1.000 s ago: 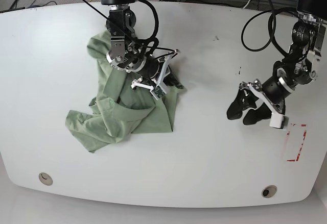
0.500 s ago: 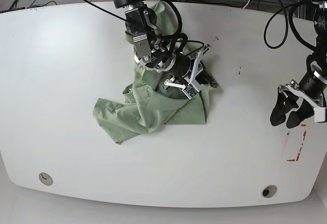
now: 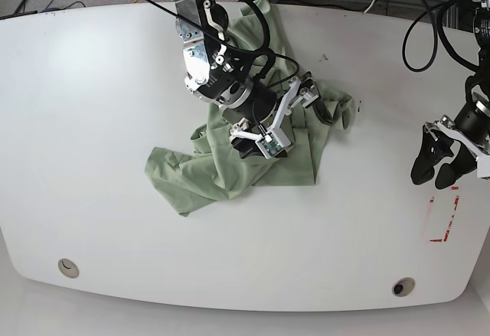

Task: Layout the t-shirt on the table in an organized manner, then fold the t-shirt properly
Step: 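Pull the held shirt with the right gripper across the table, spreading it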

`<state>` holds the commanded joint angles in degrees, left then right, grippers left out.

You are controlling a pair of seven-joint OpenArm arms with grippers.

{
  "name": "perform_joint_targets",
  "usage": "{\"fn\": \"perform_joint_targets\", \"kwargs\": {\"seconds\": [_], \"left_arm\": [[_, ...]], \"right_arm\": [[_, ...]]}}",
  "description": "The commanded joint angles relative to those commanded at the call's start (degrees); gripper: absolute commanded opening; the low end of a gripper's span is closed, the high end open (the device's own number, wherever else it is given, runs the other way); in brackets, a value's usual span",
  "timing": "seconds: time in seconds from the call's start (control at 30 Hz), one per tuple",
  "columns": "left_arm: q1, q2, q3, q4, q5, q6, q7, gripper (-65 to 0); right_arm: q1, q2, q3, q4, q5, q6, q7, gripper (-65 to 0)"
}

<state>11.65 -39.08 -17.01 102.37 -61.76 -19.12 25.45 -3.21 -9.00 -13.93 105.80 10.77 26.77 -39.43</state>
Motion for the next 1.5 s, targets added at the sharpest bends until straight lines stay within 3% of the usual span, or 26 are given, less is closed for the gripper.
{"fn": "perform_joint_targets", "kwargs": {"seconds": [0.33,0.47,0.77,1.17,1.37,1.5], "left_arm": [[-0.26,0.26,0.18,0.0,0.0,0.18,0.0,-27.6],[-0.44,1.85,0.18,0.0,0.18,0.26,0.0,-27.6],[-0.53,4.75,0.18,-1.67,0.35,0.26,0.0,-27.6],[-1.58,6.42,0.18,-6.33,0.35,0.26,0.0,-27.6],[-1.67,6.51,0.18,-6.68,0.35,0.26,0.0,-27.6],[-1.76,6.51,0.18,-6.68,0.35,0.26,0.0,-27.6]], "right_arm": [[-2.73,8.87,9.23,4.22,10.11,0.09,-0.09,0.0],[-5.98,12.3,13.27,7.12,14.77,0.09,-0.26,0.0],[-13.8,19.68,13.8,10.2,22.77,0.09,-0.35,0.0],[-18.46,27.42,13.36,9.93,22.86,0.09,-0.35,0.0],[-18.11,32.43,8.26,9.76,22.77,-0.18,-0.35,0.0],[-18.02,33.48,6.33,9.32,21.98,-0.18,-0.18,0.0]]}}
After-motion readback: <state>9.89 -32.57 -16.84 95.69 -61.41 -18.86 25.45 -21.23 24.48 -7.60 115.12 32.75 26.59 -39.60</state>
